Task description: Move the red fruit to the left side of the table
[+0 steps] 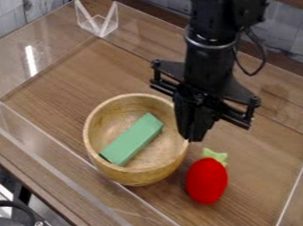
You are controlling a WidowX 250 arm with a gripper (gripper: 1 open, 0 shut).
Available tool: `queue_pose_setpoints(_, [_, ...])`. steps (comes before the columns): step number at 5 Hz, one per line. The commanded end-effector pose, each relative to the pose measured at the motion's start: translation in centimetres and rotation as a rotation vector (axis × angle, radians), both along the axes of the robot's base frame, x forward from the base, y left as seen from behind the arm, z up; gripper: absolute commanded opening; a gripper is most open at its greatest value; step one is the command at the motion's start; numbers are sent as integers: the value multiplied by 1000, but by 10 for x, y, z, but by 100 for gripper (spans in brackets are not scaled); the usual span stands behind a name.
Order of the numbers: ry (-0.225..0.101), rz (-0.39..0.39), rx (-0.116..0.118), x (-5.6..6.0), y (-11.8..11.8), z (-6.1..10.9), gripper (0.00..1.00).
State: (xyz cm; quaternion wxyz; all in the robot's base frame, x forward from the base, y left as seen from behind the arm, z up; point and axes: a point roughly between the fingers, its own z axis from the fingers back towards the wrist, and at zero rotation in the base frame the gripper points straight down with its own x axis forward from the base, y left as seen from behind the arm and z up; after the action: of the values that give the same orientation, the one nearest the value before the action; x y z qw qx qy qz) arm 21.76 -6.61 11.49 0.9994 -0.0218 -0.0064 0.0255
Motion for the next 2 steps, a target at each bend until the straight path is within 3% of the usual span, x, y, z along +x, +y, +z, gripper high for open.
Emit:
queue_pose_setpoints(1, [-34,-1,-7,3,0,4,100])
queue_pose_setpoints(2, [-27,16,-9,2,-6,-3,100])
